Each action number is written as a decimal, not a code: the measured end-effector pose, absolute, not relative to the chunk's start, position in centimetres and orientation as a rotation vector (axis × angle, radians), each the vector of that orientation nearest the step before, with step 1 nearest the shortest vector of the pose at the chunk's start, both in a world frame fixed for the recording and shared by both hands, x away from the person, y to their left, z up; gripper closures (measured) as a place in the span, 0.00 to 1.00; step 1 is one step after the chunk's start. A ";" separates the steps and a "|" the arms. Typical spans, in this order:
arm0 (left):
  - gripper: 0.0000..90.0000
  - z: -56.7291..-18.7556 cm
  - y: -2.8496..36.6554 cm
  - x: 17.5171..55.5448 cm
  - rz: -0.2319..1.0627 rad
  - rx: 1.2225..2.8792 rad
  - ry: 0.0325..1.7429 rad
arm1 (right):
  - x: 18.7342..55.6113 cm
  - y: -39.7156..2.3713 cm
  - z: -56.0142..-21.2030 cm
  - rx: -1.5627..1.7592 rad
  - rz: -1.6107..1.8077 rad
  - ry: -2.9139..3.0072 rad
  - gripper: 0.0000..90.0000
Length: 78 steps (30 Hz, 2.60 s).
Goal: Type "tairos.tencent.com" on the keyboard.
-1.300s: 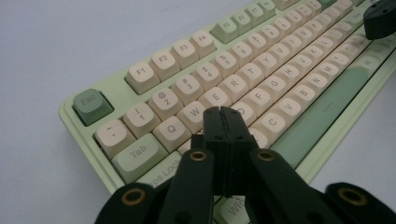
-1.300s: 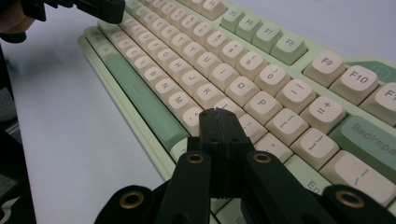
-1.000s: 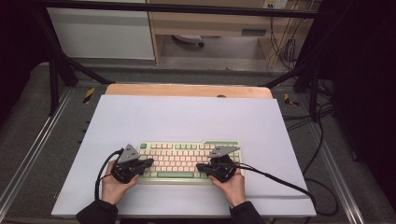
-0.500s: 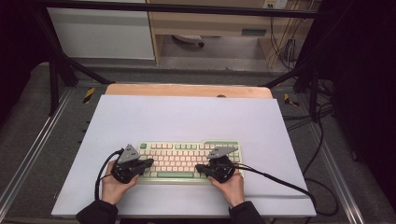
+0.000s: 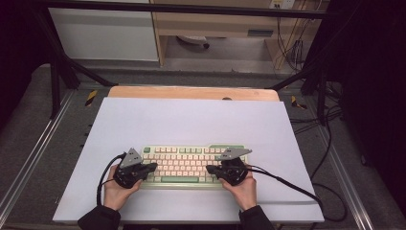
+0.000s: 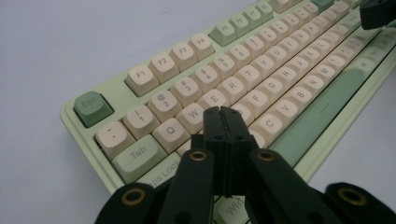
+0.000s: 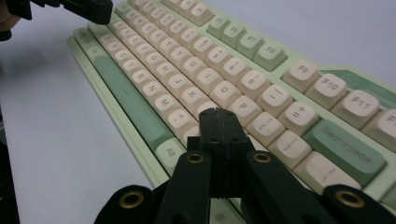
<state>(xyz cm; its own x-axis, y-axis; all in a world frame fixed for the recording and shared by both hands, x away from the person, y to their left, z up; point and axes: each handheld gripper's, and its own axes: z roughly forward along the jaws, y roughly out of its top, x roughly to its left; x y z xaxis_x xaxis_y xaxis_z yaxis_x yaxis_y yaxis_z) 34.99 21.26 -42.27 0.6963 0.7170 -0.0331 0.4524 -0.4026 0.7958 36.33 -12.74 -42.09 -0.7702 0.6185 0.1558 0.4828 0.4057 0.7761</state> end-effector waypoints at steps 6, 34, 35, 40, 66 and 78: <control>1.00 -42.1 21.2 34.9 0.401 2.063 0.892 | 36.5 -14.5 -41.7 1.030 1.321 2.459 1.00; 1.00 -40.7 18.0 36.0 0.404 2.063 0.885 | 36.5 -15.2 -42.0 1.033 1.303 2.479 1.00; 1.00 -40.7 17.9 36.1 0.404 2.064 0.883 | 36.5 -15.2 -42.0 1.033 1.302 2.479 1.00; 1.00 -40.7 17.3 36.4 0.404 2.070 0.885 | 36.5 -15.1 -42.1 1.028 1.296 2.482 1.00; 1.00 -42.4 14.7 37.8 0.393 2.105 0.886 | 36.6 -15.1 -42.1 1.027 1.299 2.483 1.00; 1.00 -42.9 14.4 37.9 0.400 2.119 0.878 | 36.5 -15.1 -42.1 1.030 1.299 2.484 1.00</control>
